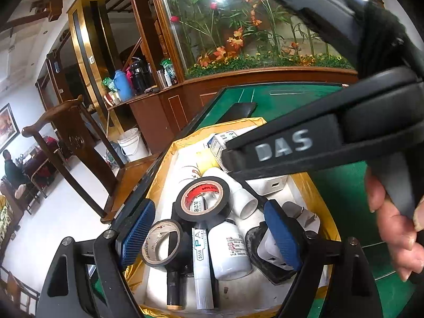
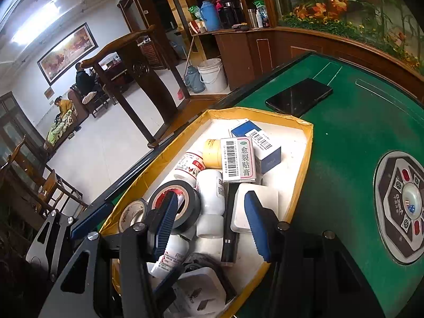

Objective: Organize rigid objects

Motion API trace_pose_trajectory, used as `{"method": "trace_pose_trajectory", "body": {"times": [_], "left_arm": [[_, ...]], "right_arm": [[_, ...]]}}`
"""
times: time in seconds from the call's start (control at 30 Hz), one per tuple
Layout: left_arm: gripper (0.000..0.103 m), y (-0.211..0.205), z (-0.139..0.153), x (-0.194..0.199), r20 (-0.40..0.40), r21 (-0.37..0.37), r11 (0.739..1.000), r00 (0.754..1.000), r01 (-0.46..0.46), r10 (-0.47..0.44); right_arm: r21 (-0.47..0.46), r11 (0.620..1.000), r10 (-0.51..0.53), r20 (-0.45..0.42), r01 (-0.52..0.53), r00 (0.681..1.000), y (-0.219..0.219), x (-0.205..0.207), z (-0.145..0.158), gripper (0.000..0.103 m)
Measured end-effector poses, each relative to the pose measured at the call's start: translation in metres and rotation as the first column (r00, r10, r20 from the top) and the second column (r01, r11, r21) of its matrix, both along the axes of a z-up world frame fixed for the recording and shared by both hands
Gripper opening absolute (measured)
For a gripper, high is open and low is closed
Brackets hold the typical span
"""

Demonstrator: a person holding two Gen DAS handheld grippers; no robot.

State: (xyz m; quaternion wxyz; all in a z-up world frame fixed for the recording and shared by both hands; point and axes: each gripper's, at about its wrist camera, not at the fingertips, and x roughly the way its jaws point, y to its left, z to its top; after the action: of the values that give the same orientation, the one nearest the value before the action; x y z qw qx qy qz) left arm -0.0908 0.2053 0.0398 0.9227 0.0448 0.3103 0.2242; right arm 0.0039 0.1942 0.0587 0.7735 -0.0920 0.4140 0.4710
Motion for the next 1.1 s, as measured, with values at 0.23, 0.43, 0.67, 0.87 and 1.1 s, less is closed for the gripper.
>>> {"method": "trace_pose_trajectory", "body": {"times": [0.23,0.43,0.67,0.87,1.1], "left_arm": [[0.102,0.006,0.016,-0.032,0.101,-0.002,1.0,0.995,-0.025,0.026],[0.102,0.001,0.036,-0.056,0.116,0.047,0.991,0.986,-0.122,0.116],[0.102,0.0,0.046,-0.072,0.113,0.013,0.989,0.983,-0.144,0.142],[0.102,0.005,0.051,-0.078,0.112,-0.003,0.987,0.98,-0.164,0.163],[0.103,0.005,0.049,-0.076,0.099,0.062,0.977,0.975,-0.206,0.199]], "right_arm": [[0.069,0.997,-0.042,0.1,0.035,0.994,-0.051,-0.017,0.021,0.063],[0.104,0.993,-0.073,0.243,0.049,0.967,-0.111,-0.049,0.027,0.085],[0.145,0.988,-0.092,0.257,0.055,0.962,-0.163,-0.063,0.011,0.102],[0.169,0.984,-0.095,0.197,0.062,0.976,-0.174,-0.057,0.001,0.102],[0.176,0.984,-0.079,0.205,0.042,0.976,-0.173,-0.063,0.002,0.102]]}}
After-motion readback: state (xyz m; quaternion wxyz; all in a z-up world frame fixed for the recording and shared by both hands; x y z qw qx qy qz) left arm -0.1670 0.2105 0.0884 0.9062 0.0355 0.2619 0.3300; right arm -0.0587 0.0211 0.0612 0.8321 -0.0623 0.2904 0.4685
